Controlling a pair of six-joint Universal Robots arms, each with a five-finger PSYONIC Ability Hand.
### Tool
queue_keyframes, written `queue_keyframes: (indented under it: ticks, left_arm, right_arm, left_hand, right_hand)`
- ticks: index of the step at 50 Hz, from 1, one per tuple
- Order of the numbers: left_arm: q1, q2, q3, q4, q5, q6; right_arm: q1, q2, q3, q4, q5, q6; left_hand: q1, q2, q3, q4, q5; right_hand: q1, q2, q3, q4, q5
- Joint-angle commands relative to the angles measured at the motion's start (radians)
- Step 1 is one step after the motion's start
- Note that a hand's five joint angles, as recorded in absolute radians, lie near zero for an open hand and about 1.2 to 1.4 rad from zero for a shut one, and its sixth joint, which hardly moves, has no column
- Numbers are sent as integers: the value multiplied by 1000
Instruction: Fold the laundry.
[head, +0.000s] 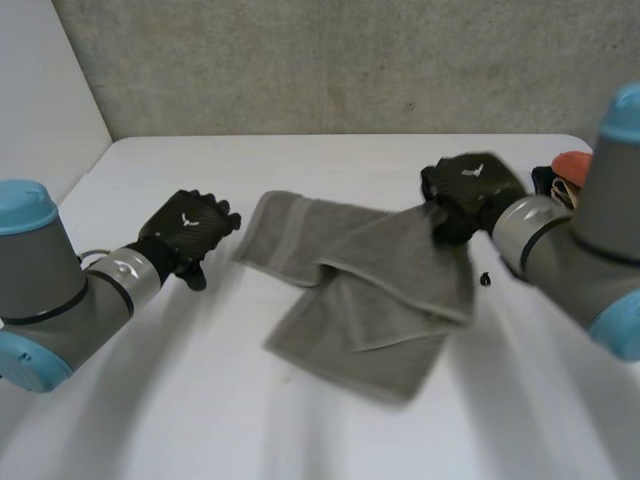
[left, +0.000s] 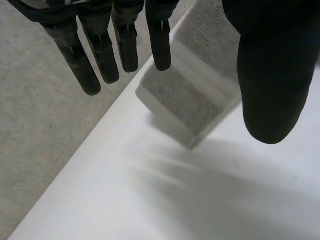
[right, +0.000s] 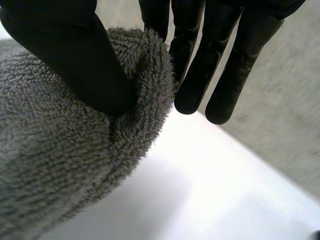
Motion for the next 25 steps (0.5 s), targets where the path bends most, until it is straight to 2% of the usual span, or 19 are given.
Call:
queue_keyframes:
  ticks: [1, 10, 11, 12, 13, 14, 18, 21, 25]
  left_arm:
    - [-30, -10, -31, 4, -2, 0]
    - [-84, -31, 1, 10, -40, -49]
    - [-101, -51, 21, 12, -58, -72]
    - [-113, -59, 35, 12, -68, -81]
    - [-125, -69, 49, 12, -80, -90]
    - [-136, -79, 65, 10, -92, -101]
    - [-167, -118, 125, 10, -150, -127]
    - [-171, -126, 142, 10, -158, -129]
    - [-182, -126, 155, 10, -158, -130]
  right_arm:
    - [-70, 119, -168, 22, -39, -264]
    - [-59, 286, -231, -47, -110, -472]
    - [-56, 313, -231, -62, -102, -485]
    - [-56, 323, -231, -70, -95, -489]
    - [-56, 330, -231, -74, -84, -489]
    - [-56, 333, -231, -79, -58, -486]
    - [-51, 266, -216, -85, 43, -453]
    - [-51, 203, -181, -84, 73, -393]
    - [-66, 58, -71, -84, 77, -160]
  left_hand:
    - [-15, 12, 7, 12, 18]
    - [-15, 12, 7, 12, 18]
    - [-9, 18, 13, 18, 24]
    - [-9, 18, 13, 18, 24]
    - [-9, 18, 13, 18, 24]
    - [-9, 18, 13, 18, 24]
    - [-9, 18, 13, 18, 24]
    - [-6, 21, 16, 21, 27]
    - [-9, 18, 13, 18, 24]
  right_hand:
    - [450, 234, 219, 210, 253]
    - [450, 234, 219, 210, 253]
    - [274, 58, 42, 33, 76]
    - [-50, -267, -282, -291, -248]
    - [-536, -752, -768, -777, -734]
    - [-771, -988, -1003, -1012, -969]
    - [-771, -988, -1003, -1012, -969]
    - [-771, -988, -1003, -1012, -969]
    - [-771, -988, -1003, -1012, -969]
